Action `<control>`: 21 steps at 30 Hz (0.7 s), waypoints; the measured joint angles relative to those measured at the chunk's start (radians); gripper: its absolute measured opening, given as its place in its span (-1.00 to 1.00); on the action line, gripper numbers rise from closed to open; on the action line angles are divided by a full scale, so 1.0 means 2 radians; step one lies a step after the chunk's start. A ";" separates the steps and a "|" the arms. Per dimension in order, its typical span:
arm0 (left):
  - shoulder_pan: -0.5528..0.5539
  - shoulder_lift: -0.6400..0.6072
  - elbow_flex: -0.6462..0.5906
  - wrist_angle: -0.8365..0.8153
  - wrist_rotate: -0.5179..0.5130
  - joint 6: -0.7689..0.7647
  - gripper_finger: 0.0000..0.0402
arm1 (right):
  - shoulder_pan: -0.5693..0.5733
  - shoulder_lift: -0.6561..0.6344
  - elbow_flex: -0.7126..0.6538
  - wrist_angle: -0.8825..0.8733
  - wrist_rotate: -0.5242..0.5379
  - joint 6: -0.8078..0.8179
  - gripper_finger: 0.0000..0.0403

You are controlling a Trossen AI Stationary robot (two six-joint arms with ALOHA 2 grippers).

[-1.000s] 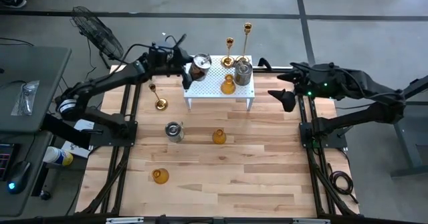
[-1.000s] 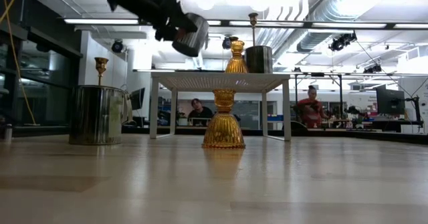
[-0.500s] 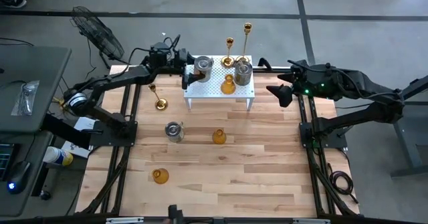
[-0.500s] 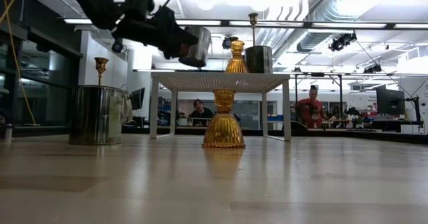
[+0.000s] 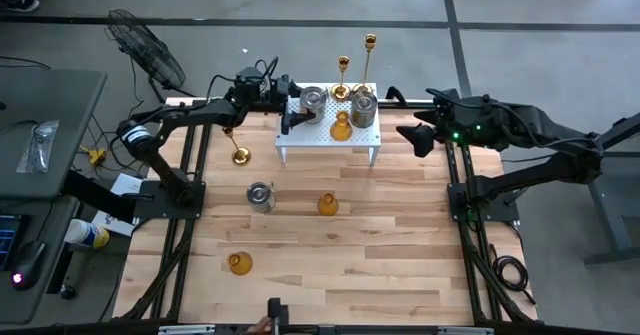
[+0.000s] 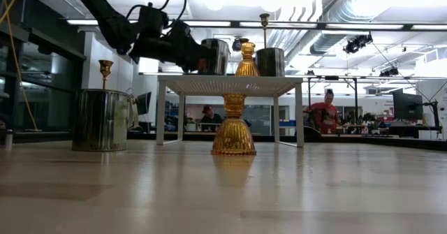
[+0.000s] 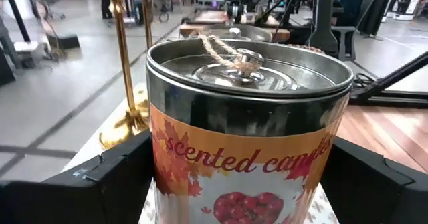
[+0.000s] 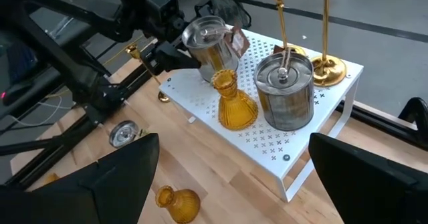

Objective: Pick & Place candle stick holders
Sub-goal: Put the orange and silver scented candle on the shelf

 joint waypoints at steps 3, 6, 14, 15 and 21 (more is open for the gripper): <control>0.000 0.007 0.000 0.016 0.001 0.000 0.75 | 0.000 0.002 0.000 0.000 0.000 0.001 0.86; 0.000 0.018 0.000 0.029 0.001 0.000 0.75 | 0.000 0.006 0.000 0.000 0.001 0.001 0.86; 0.000 0.046 0.001 0.059 -0.003 -0.004 0.75 | 0.000 0.012 0.000 0.000 0.005 0.002 0.86; 0.000 0.048 0.001 0.064 -0.004 -0.004 0.75 | 0.000 0.012 0.000 0.000 0.005 0.003 0.86; 0.000 0.049 0.009 0.071 -0.018 -0.002 0.75 | 0.000 0.014 0.000 0.000 0.014 0.004 0.86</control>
